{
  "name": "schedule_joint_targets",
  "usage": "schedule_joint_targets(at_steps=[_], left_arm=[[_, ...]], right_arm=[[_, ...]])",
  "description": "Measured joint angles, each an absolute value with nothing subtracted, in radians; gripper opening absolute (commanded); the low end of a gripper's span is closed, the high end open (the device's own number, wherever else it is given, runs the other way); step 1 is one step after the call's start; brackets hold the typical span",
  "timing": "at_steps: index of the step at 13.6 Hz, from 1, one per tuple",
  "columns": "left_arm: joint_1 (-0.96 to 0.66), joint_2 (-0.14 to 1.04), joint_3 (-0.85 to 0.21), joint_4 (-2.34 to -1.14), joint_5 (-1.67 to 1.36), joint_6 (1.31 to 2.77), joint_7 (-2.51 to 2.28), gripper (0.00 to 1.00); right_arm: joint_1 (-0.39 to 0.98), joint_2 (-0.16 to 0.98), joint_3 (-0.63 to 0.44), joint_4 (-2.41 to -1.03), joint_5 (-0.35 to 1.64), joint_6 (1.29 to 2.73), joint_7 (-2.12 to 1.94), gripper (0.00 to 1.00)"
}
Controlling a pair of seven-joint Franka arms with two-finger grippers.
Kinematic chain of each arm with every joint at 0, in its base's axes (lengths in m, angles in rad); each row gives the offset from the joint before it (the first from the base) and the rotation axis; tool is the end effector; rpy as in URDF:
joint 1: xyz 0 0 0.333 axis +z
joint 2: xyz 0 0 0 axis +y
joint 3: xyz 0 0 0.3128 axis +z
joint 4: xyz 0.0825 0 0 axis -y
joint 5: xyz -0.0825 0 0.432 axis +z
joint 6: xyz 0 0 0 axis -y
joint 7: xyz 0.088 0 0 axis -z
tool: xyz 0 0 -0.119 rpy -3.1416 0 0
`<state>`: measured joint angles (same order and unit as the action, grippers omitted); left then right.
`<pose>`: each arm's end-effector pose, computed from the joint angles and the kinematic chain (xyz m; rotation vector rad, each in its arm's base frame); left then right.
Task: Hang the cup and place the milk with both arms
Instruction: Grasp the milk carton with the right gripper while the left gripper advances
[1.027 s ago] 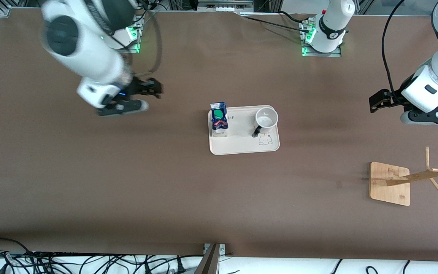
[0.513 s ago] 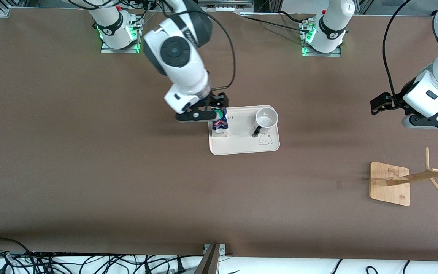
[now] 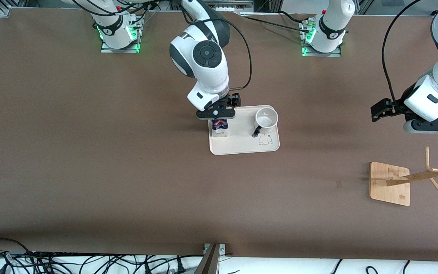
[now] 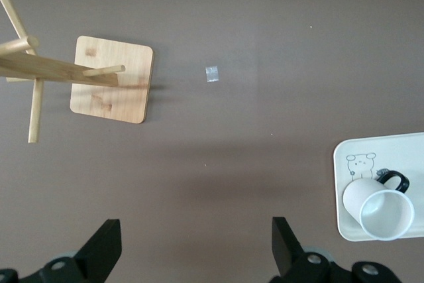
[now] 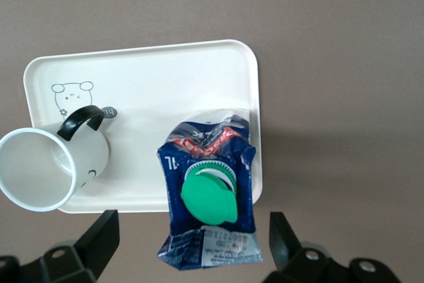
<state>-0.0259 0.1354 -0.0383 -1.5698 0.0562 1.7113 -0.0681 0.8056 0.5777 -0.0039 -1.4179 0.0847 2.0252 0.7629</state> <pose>0.6510 -0.0346 0.5374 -3.0916 0.0053 -0.0147 0.5235 0.5498 0.3310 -3.0675 -0.0052 0.0484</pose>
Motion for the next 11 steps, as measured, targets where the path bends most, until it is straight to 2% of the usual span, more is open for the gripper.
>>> schedule_joint_targets(at_steps=[3,6,11], left_arm=[[-0.02,0.139,-0.037,-1.57,0.056,1.721,-0.069,1.0],[-0.02,0.148,-0.037,-1.57,0.048,1.721,-0.069,1.0],[-0.004,0.182,-0.037,-1.57,-0.009,1.724,-0.071,1.0]], right_arm=[[0.81,0.584,-0.005,-1.434,0.079,2.024,0.763,0.67],[0.82,0.585,-0.005,-1.45,0.073,2.024,0.763,0.48],[0.82,0.584,-0.006,-1.449,0.073,2.025,0.763,0.45]])
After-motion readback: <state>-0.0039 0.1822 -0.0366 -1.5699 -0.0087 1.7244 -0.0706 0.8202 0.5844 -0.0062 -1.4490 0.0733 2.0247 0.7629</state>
